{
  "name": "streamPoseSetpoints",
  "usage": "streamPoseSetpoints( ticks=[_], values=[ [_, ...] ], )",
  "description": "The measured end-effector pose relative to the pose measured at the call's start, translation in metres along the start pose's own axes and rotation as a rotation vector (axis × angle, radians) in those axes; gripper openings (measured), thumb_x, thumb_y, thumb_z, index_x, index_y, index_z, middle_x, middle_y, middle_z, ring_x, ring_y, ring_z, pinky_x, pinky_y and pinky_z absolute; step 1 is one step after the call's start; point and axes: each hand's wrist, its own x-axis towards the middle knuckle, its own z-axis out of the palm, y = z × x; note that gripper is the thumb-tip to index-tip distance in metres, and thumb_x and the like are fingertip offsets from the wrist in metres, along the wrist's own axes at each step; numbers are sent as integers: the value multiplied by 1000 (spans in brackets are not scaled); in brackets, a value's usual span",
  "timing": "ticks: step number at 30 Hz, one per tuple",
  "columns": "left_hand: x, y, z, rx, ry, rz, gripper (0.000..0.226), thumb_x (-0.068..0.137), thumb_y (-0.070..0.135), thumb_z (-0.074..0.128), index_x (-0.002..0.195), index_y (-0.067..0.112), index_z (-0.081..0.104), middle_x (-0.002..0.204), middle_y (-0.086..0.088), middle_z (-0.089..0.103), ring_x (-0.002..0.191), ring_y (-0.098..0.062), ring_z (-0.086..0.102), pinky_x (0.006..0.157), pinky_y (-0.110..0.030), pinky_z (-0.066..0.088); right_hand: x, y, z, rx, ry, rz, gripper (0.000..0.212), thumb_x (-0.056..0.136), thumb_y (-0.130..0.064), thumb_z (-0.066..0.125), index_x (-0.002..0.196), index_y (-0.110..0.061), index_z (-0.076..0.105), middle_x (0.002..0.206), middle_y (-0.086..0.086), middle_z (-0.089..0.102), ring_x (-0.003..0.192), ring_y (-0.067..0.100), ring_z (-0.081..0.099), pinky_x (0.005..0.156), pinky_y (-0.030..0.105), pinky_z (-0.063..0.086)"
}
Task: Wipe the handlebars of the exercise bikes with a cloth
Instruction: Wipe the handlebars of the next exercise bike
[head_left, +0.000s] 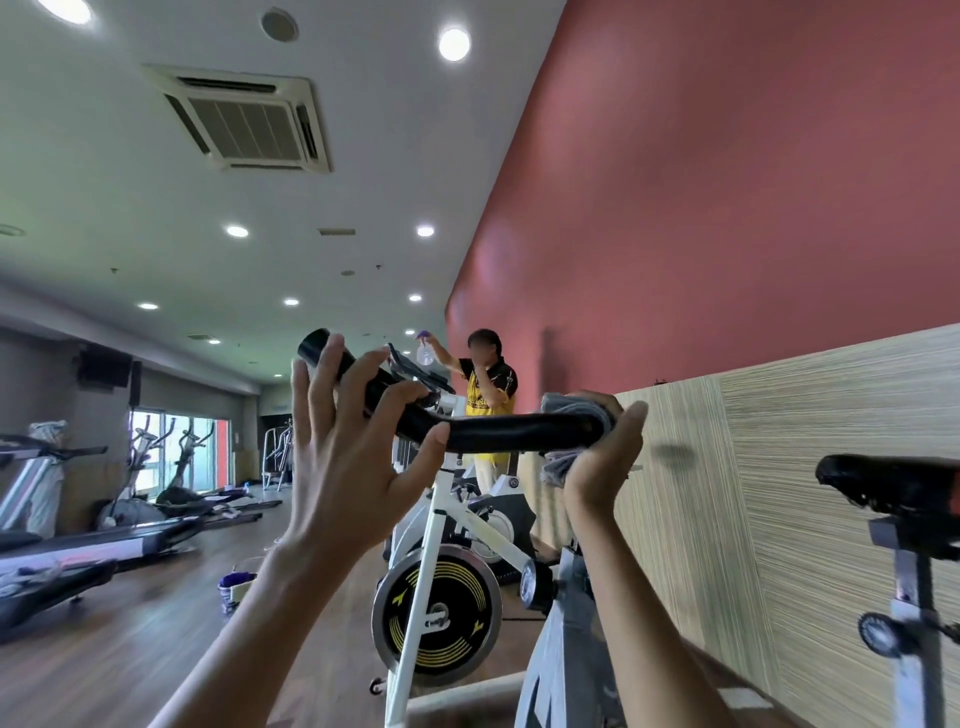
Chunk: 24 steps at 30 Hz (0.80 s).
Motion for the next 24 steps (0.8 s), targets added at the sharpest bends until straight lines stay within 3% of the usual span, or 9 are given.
streamPoseSetpoints(
  ticks=[1, 3, 5, 7, 10, 13, 18, 24],
  values=[
    [1, -4, -2, 16, -9, 21, 42, 89, 49, 50, 105, 14, 67, 135, -13, 48, 143, -37, 23, 122, -53, 3, -4, -1, 0, -22, 14, -27, 62, 97, -46, 14, 67, -22, 63, 52, -5, 64, 53, 8, 63, 55, 23, 48],
    [3, -7, -2, 3, -8, 34, 39, 88, 47, 51, 106, 16, 65, 135, -13, 49, 142, -38, 24, 121, -57, 8, -9, -7, 7, -239, 22, -252, 61, 99, -52, 16, 64, -25, 59, 53, -1, 63, 53, 18, 63, 53, 32, 50],
    [1, -3, 0, -20, 1, 37, 36, 88, 45, 51, 108, 16, 61, 133, -12, 47, 143, -40, 22, 120, -59, 9, -11, -12, 11, -528, -62, -551, 66, 103, -48, 17, 67, -19, 64, 53, 2, 60, 50, 20, 58, 51, 32, 47],
    [-6, 3, 1, -25, 16, 38, 35, 88, 42, 52, 107, 14, 61, 132, -11, 46, 144, -40, 20, 120, -60, 9, -15, -21, 8, -677, -175, -664, 72, 104, -50, 17, 71, -11, 68, 52, -1, 57, 50, 18, 54, 53, 31, 43],
    [-14, 14, -3, -86, 10, -35, 37, 85, 40, 57, 103, 8, 67, 132, -16, 51, 146, -40, 18, 116, -65, 17, -14, -30, -5, -746, -334, -646, 63, 103, -46, 27, 74, -8, 68, 57, -2, 58, 58, 10, 51, 60, 28, 38],
    [-13, 23, -11, -103, -53, -88, 40, 83, 39, 58, 101, 6, 72, 132, -13, 48, 145, -39, 17, 118, -61, 14, -7, -38, -6, -816, -382, -580, 47, 99, -36, 44, 67, -7, 65, 55, -2, 54, 60, 5, 43, 62, 22, 32],
    [-2, 27, -45, -84, -386, -212, 40, 85, 36, 61, 109, 6, 70, 130, -12, 42, 144, -33, 9, 118, -61, 13, -8, -62, 6, -921, -490, -314, 49, 100, -38, 48, 69, -3, 64, 62, 4, 63, 66, -1, 43, 60, 40, 43],
    [28, 43, -74, -124, -657, -388, 38, 90, 33, 57, 115, 8, 68, 135, -11, 40, 144, -32, 9, 119, -60, 12, 3, -86, 35, -1029, -415, 71, 44, 96, -35, 57, 64, -5, 61, 59, -8, 56, 59, 6, 50, 66, 41, 45]
  ],
)
